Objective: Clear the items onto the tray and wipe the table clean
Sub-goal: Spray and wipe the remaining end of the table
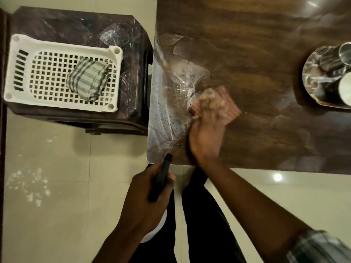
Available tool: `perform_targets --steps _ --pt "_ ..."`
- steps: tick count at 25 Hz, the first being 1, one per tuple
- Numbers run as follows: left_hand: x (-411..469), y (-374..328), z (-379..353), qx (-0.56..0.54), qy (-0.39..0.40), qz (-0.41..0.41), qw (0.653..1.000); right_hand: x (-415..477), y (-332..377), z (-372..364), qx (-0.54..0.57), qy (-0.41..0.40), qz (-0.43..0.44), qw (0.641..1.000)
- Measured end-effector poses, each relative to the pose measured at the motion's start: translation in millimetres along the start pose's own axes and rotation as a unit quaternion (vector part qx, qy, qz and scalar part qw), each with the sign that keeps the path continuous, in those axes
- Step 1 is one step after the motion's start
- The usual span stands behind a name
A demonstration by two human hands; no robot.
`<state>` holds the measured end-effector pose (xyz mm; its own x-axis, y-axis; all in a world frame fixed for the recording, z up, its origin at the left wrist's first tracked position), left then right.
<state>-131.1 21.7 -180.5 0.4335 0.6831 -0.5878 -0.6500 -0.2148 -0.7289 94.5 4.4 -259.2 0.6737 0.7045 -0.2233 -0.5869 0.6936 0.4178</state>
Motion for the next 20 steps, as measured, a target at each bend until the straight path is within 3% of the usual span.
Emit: perform_targets --steps 2,5,6,7,8,11,15,17,20 --pt "4.6 2.5 5.1 -0.007 -0.001 0.005 1.000 -46.9 53.5 -47.2 -0.065 0.118 0.196 0.971" --pt "11.2 -0.4 16.1 -0.021 -0.006 -0.005 1.000 -97.7 67.4 -64.6 -0.127 0.269 0.514 0.804" --pt "13.2 0.6 18.4 -0.025 -0.004 -0.002 1.000 -91.8 62.5 -59.2 -0.126 0.303 0.564 0.758" --pt "14.8 3.5 20.2 -0.028 -0.002 0.005 1.000 -73.4 59.2 -52.7 -0.133 0.319 0.586 0.733" --pt "15.8 6.6 21.6 -0.029 -0.004 0.011 0.999 -45.3 58.7 -47.0 -0.142 0.323 0.580 0.735" --pt "17.8 8.5 28.7 -0.049 -0.021 0.017 0.998 71.8 85.1 -28.2 -0.161 0.266 0.472 0.825" --pt "19.8 5.4 35.6 -0.053 -0.023 0.002 0.998 194.3 133.7 -4.1 -0.145 0.190 0.359 0.902" --pt "20.3 7.7 37.0 -0.065 -0.026 0.008 0.998 206.3 140.1 -1.8 -0.136 0.161 0.327 0.921" --pt "20.0 5.3 37.3 -0.082 -0.033 0.015 0.996 138.5 128.9 -15.1 -0.104 0.156 0.325 0.927"
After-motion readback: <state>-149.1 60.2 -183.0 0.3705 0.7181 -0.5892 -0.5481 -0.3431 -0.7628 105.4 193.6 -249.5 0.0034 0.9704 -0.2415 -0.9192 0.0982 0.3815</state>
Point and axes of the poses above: each hand's wrist, its own x-axis towards the middle knuckle, its own z-axis out of the back of the hand, y = z × x, the point moved 10 cm from there along x, towards the middle knuckle, and after that the axes turned 5 degrees about z, right-handed, at the moved point
